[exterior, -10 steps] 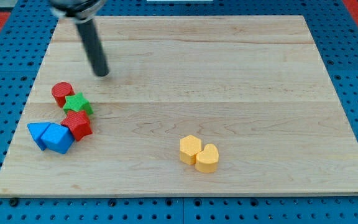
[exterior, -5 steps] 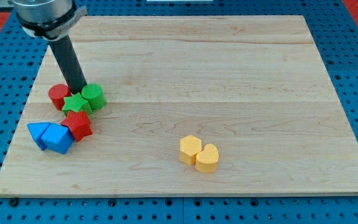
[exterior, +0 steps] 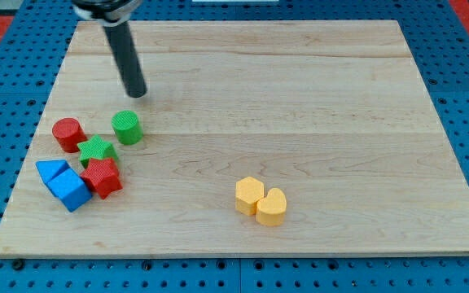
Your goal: Move the green circle above the green star
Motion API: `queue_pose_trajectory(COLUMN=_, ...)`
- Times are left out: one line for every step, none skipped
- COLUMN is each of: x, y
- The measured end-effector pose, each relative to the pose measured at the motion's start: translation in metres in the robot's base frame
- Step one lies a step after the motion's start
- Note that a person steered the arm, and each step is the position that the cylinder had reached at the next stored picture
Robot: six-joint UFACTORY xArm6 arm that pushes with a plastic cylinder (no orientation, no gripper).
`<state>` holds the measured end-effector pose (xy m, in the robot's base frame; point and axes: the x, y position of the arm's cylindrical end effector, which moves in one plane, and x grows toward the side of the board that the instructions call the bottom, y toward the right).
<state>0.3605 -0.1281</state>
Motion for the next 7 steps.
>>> queue_pose_trajectory(x=0.009, y=0.052)
queue_pose_trajectory(x=0.045, y=0.03)
queue_pose_trajectory(x=0.065, y=-0.007)
queue_pose_trajectory(x=0.087, y=-0.038)
queue_pose_trajectory(x=0.085, y=-0.038)
queue_pose_trajectory(x=0.07, y=-0.026)
queue_pose_trajectory(x=0.069, y=-0.025)
